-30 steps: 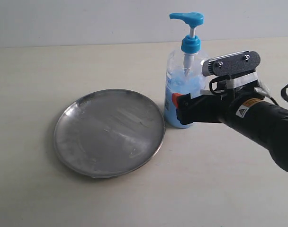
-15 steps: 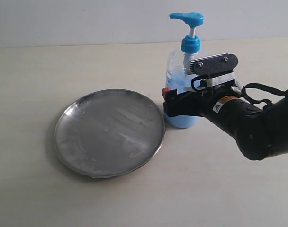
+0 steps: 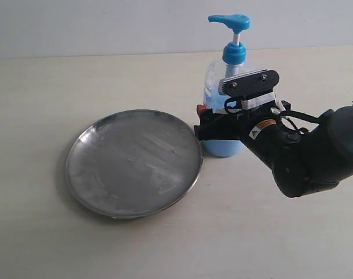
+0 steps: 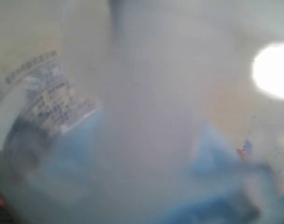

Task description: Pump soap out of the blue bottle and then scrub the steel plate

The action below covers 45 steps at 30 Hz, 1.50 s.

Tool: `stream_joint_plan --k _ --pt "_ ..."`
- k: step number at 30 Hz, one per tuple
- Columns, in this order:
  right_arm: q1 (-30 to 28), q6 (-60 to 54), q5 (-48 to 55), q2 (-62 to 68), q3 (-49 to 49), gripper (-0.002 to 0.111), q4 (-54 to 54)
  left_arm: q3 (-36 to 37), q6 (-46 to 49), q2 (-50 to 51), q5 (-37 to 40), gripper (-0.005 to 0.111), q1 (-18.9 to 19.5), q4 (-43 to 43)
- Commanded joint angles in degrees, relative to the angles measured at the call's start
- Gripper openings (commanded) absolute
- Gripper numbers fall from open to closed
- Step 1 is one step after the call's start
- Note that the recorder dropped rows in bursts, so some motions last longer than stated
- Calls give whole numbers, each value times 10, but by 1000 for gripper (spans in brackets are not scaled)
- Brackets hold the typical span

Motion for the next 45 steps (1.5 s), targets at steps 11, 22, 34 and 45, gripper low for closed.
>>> stream_joint_plan --k 11,22,34,45 --pt "-1 -71 -9 -29 -2 0 -32 2 1 -3 -1 0 1 2" --pt "-1 -192 70 -68 -2 0 -43 2 1 -3 -1 0 1 2" --pt "-1 -185 84 -68 -2 0 -91 2 1 -3 -1 0 1 2" --pt "-1 -147 96 -68 -2 0 -131 2 1 -3 -1 0 1 2"
